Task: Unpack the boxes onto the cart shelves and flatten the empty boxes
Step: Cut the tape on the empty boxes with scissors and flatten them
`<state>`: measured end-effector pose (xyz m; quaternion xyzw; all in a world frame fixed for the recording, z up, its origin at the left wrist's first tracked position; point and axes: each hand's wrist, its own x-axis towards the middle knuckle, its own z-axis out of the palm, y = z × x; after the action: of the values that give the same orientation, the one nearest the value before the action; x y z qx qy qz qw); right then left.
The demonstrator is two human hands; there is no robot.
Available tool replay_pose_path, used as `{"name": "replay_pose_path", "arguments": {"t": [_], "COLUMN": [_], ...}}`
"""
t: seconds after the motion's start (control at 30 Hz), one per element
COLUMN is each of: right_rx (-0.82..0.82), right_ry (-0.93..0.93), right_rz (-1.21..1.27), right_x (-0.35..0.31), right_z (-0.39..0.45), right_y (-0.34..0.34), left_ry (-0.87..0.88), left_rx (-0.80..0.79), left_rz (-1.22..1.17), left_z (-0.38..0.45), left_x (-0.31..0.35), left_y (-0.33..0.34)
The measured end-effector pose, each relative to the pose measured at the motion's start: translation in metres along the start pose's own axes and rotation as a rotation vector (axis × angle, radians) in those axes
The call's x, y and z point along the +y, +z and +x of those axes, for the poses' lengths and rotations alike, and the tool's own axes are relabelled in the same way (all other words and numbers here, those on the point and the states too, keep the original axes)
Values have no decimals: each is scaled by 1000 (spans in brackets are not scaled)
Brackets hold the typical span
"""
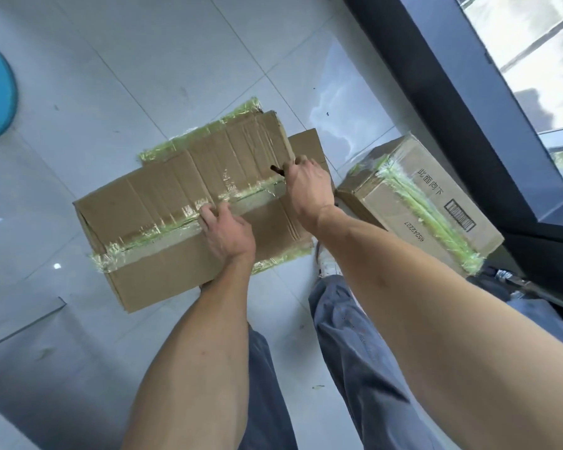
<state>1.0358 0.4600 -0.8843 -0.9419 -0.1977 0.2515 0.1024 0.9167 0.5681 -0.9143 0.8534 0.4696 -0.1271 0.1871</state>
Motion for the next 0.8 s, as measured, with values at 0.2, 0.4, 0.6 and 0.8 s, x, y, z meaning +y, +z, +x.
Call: {"name": "replay_pose_path", "arguments": {"t": [0.2, 0.4, 0.6, 0.8], "right_rx": [119, 273, 448, 347], "right_ry": [294, 530, 803, 985], "right_rz": [341, 460, 697, 1005], "right_x": [-6, -27, -26, -67], "right_z": [-4, -12, -8, -16], "right_y": [11, 24, 16, 31], "left_ry": [293, 409, 516, 670], "left_rx": [-30, -248, -301, -302], "left_rz": [229, 343, 482, 601], "left_z": [58, 81, 90, 103], "left_x": [12, 24, 22, 25], "left_y": [-13, -26, -32, -40]}}
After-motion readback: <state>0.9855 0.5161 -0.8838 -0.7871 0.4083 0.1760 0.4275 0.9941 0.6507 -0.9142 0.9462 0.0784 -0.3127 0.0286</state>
